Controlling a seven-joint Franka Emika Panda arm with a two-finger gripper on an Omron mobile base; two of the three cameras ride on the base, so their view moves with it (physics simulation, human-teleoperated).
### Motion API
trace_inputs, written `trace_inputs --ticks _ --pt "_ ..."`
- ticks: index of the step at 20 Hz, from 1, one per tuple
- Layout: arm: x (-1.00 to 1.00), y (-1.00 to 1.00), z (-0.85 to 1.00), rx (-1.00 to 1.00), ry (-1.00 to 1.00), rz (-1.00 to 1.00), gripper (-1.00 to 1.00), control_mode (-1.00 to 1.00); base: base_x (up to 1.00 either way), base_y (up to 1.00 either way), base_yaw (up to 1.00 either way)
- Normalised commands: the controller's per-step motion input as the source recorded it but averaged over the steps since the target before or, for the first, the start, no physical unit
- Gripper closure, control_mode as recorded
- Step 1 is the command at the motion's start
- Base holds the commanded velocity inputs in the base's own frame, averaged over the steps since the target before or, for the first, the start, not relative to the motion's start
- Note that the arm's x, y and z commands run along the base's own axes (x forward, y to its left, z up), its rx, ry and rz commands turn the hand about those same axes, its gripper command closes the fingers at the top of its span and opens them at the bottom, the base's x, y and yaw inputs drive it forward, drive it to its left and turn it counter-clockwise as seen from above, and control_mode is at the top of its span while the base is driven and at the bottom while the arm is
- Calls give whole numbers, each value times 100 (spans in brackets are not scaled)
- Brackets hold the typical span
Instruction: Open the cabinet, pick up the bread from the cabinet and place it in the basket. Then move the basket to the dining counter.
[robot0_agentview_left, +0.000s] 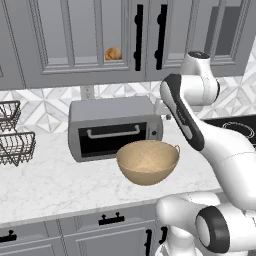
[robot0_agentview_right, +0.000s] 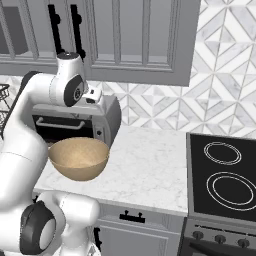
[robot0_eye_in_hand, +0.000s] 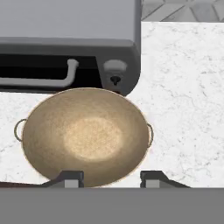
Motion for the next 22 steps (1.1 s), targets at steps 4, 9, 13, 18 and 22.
trace_inputs --ticks 4,9,13,18,22 --pt "-23 0 2 0 -12 0 -100 -100 0 0 0" --pt "-78 3 35 0 -47 0 -100 -100 0 0 0" --pt "-58 0 64 0 -56 0 -100 -100 0 0 0" --pt "-28 0 64 0 -50 0 -100 -100 0 0 0" --pt "-6 0 63 0 -43 0 -100 -100 0 0 0"
